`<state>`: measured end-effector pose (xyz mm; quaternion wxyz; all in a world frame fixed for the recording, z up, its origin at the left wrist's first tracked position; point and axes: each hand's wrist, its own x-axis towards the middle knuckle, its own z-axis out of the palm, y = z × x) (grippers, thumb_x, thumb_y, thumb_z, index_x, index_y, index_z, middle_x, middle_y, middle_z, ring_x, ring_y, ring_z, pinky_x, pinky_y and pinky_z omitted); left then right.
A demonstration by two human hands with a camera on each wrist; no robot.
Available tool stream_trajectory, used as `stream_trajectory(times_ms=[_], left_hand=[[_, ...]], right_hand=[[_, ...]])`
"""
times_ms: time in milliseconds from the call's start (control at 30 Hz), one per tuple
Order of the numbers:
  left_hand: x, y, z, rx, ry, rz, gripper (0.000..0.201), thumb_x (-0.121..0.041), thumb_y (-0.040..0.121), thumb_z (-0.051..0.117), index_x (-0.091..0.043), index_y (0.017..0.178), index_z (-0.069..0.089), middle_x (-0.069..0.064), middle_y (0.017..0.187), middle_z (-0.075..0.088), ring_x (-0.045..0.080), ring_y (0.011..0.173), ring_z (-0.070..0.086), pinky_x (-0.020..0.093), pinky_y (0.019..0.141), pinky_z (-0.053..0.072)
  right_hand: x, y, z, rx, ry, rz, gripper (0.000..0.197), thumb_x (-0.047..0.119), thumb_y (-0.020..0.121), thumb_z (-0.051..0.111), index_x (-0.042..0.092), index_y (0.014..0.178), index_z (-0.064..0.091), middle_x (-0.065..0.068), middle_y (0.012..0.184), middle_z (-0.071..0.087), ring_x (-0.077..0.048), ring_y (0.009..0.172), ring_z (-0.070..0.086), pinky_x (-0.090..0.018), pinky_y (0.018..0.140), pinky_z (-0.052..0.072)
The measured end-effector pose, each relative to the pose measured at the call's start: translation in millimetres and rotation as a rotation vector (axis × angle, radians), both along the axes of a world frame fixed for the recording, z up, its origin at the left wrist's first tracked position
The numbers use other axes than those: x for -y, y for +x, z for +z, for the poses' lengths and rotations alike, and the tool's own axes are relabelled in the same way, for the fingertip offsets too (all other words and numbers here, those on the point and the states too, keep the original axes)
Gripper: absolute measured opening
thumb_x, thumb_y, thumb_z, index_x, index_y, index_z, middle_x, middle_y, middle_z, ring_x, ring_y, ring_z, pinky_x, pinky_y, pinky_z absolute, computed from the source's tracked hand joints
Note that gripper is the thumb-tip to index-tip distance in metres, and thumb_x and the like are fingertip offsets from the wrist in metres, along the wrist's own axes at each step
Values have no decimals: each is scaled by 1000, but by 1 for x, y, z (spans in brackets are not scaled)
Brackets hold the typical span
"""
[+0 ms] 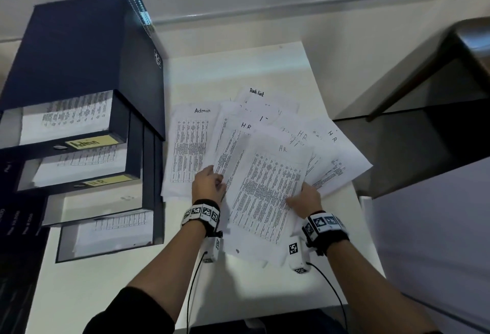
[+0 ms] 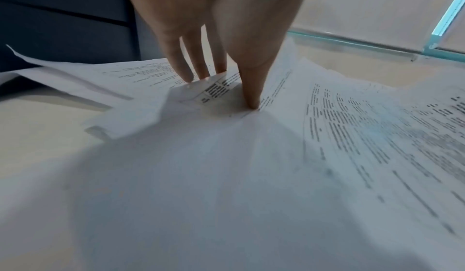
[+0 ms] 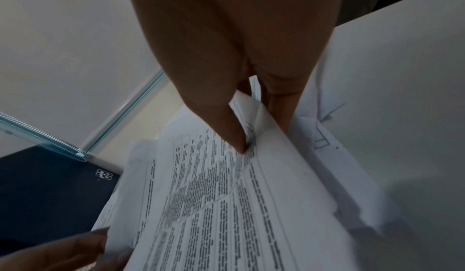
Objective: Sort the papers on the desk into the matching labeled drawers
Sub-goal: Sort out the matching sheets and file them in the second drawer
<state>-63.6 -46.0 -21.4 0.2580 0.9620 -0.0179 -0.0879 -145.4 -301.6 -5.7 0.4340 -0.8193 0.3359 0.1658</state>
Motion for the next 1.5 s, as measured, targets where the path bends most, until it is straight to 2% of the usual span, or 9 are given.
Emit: stream_trajectory(times_ms=[233,500,600,733,933,1067,1233,1400,1500], left_hand=[[6,1,5,21,-56,15,39,-5,75,80,-1,113,69,15,136,53,33,125,50,48,102,48],[0,24,16,-180,-112,158,91,-9,66,87,-10,145,41,14,140,51,31,131,47,39,107,43],[1,21,15,-178,-159,221,67,-12,77,79,-11,137,51,14,126,60,30,114,58,38,98,50],[-1,16,13,-162,-164,172,23,-27,90,63,-4,84,66,9,69,59,26,69,57,27,61,44],[-8,6,26,-72,-193,71,45,-23,104,41,-19,149,35,15,84,64,27,71,60,30,66,47],[-20,3,34,19,-233,99,32,-11,101,46,-20,129,58,5,112,65,30,102,66,42,90,54],[-32,7,32,-22,-285,293,45,-15,93,62,-18,138,53,6,96,69,23,86,64,33,87,53],[-32,15,30,-7,-230,297,18,-13,98,54,-13,109,68,9,82,69,19,64,58,26,65,50],[-33,15,27,-85,-208,212,21,-17,100,50,-12,108,68,11,99,71,21,78,60,25,72,46]], right_hand=[[-9,-3,-14,-4,-92,90,23,7,76,74,5,96,63,-10,94,66,-20,76,62,-12,48,38],[-15,-2,-18,-20,-158,136,30,14,75,76,6,100,62,-11,98,61,-23,83,61,-22,61,50],[-15,3,-14,-8,-139,195,25,13,77,74,5,98,63,-8,94,65,-19,77,60,-13,50,36],[-17,3,-5,13,-53,170,28,14,81,73,2,104,63,-9,94,68,-24,87,66,-23,64,49],[-25,-2,-3,48,63,96,21,26,84,75,12,96,64,-1,87,65,-20,81,64,-23,60,46],[-32,-4,1,127,116,67,19,30,86,74,15,92,63,4,81,64,-18,79,63,-19,56,41],[-34,-6,-1,122,149,82,29,28,83,77,12,106,71,-2,97,73,-15,79,65,-22,66,48],[-30,-8,-4,104,113,-27,26,17,81,78,10,104,70,1,91,68,-15,77,63,-14,52,42],[-32,0,-4,116,81,-60,16,18,83,75,11,96,68,-4,94,73,-18,76,66,-20,56,48]])
